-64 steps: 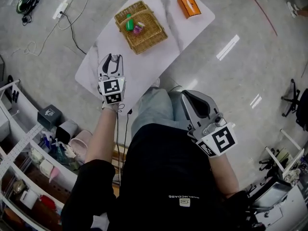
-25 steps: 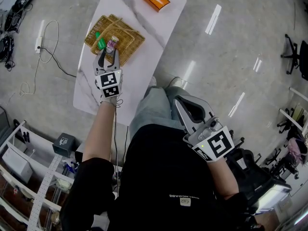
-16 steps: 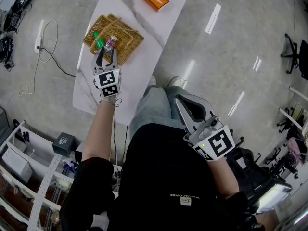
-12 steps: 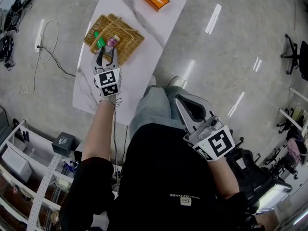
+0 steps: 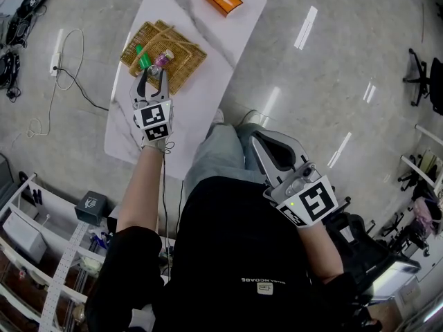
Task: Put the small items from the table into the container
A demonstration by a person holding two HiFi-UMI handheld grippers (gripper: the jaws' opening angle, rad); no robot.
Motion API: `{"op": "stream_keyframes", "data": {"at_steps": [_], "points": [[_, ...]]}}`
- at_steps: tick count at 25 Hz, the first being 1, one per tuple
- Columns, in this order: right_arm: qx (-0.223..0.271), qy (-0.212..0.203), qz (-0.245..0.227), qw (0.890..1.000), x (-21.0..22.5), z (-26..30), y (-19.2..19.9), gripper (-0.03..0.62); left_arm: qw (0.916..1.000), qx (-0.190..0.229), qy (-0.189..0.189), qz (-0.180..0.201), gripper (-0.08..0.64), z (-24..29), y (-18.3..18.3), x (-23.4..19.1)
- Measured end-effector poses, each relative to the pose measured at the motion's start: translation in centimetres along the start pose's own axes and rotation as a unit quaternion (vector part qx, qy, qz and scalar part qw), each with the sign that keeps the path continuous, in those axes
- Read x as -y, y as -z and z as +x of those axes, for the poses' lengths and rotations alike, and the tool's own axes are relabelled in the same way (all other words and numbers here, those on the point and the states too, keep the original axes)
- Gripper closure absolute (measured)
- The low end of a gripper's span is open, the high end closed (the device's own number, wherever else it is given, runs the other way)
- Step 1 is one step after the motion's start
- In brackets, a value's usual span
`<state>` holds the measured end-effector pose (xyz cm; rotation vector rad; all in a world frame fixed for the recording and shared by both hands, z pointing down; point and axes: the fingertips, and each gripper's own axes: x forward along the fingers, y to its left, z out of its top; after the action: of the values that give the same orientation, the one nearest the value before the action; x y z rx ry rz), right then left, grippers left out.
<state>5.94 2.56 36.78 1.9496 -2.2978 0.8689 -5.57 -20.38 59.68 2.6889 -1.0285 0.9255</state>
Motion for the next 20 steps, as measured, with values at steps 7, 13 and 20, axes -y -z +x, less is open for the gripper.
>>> {"op": "stream_keyframes", "data": {"at_steps": [7,13,20], "points": [[0.023,0.007,-0.010,1.000,0.3,-0.7,-1.7,0.583,0.9998,0.007,0.009,0.015,0.390,-2.5,-1.5,0.0],[0.053,0.017,-0.016,0.998,0.2,-2.9,-3.9,0.583,0.9981,0.032,0.038,0.036,0.390,-6.3,-5.3,2.4],[0.103,0.052,-0.017,0.993,2.3,-6.1,-6.4,0.583,0.9837,0.092,0.125,0.092,0.390,-9.5,-12.9,9.6]]}}
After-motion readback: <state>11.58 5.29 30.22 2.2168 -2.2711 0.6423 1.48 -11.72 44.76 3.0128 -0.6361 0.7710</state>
